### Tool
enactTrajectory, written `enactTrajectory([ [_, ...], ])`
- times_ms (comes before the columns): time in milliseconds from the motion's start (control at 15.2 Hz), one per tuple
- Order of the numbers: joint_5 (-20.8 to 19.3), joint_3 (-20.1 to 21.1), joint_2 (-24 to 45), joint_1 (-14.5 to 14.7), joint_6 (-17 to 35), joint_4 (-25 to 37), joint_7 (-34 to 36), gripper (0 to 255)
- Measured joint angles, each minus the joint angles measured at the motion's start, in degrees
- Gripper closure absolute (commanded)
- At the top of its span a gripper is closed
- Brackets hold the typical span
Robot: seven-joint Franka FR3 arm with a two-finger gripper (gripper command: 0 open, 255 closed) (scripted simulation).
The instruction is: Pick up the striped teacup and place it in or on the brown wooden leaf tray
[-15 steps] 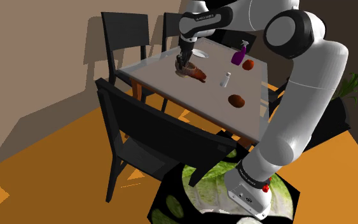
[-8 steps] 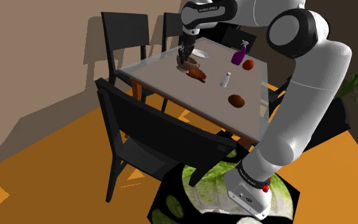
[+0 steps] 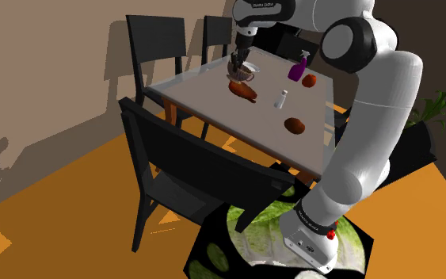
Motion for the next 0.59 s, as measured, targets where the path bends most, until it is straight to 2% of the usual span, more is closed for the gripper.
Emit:
enactTrajectory([
  [132, 0.71, -0.53, 2.49, -1.79, -1.29, 4.01, -2.4, 255],
  [462, 2.84, -1.31, 11.93, -6.68, -8.12, 20.76, -7.93, 255],
  [528, 3.48, -1.35, 15.71, -8.16, -10.94, 27.57, -9.14, 255],
  [594, 3.8, -1.41, 17.54, -9.19, -12.09, 30.57, -10.09, 255],
])
